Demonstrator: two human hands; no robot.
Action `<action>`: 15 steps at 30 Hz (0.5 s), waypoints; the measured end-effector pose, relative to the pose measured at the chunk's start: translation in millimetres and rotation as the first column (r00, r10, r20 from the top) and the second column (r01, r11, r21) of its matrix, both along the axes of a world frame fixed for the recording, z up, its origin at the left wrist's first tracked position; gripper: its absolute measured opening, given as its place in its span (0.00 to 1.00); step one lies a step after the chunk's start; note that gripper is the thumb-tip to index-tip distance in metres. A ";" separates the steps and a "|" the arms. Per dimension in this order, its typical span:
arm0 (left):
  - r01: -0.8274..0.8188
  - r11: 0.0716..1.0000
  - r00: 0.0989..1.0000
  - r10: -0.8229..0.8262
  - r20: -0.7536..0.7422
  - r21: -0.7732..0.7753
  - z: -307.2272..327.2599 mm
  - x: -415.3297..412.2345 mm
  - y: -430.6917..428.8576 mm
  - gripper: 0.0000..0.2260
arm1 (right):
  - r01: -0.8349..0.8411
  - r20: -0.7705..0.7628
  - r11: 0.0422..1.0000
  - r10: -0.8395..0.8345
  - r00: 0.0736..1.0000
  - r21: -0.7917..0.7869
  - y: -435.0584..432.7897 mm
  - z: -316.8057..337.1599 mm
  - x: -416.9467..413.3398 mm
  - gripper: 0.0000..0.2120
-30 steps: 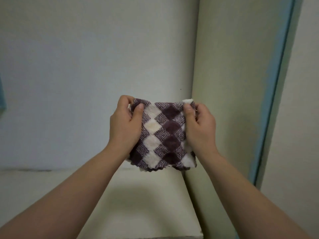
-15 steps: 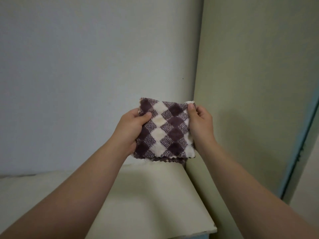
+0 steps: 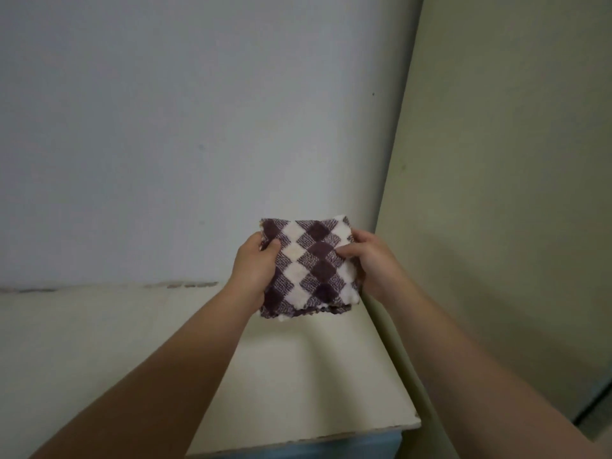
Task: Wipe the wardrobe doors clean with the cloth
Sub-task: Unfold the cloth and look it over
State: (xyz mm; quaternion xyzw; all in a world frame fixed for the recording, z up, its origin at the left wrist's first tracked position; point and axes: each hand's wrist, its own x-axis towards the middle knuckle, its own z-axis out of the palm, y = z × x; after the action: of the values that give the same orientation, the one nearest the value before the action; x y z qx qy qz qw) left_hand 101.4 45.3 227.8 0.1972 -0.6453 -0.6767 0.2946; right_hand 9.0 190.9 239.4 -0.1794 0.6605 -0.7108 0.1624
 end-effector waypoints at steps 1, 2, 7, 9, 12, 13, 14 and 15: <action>0.001 1.000 1.000 -0.001 0.017 0.011 -8.7 -3.9 -2.6 0.06 | -0.020 0.015 1.000 0.020 1.000 0.020 -1.0 -12.2 -5.6 0.18; 0.003 1.000 1.000 -0.003 0.031 0.020 -15.8 -8.0 -5.3 0.06 | -0.037 0.029 0.999 0.036 0.999 0.030 -1.8 -22.2 -10.9 0.20; 0.006 0.995 0.990 -0.020 0.137 0.103 -52.6 -28.4 -18.1 0.07 | -0.034 0.099 0.997 0.027 0.995 0.071 -11.3 -65.9 -36.1 0.25; 0.009 0.992 0.979 -0.034 0.200 0.125 -68.6 -34.8 -21.8 0.07 | -0.019 0.115 0.993 0.005 0.993 0.115 -15.5 -83.8 -43.6 0.26; -0.018 0.989 0.949 -0.028 0.314 0.144 -99.8 -42.8 -24.8 0.06 | -0.013 0.146 0.976 -0.020 0.989 0.219 -20.0 -116.6 -49.4 0.26; -0.031 0.988 0.936 -0.024 0.352 0.149 -110.8 -43.9 -24.8 0.05 | -0.016 0.154 0.966 -0.025 0.988 0.260 -20.9 -128.0 -49.2 0.25; -0.036 0.988 0.924 -0.025 0.382 0.151 -120.7 -44.4 -24.6 0.05 | -0.019 0.159 0.955 -0.029 0.987 0.295 -21.5 -138.4 -48.7 0.25; -0.037 0.988 0.912 -0.028 0.409 0.151 -131.6 -45.1 -23.9 0.05 | -0.026 0.168 0.944 -0.031 0.985 0.328 -22.1 -149.9 -48.0 0.25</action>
State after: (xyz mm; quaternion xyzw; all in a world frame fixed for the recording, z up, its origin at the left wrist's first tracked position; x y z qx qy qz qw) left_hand 56.2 21.4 96.2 0.3586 -0.6376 -0.6677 0.1380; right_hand -39.1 168.8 89.5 -0.0873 0.7535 -0.6038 0.2452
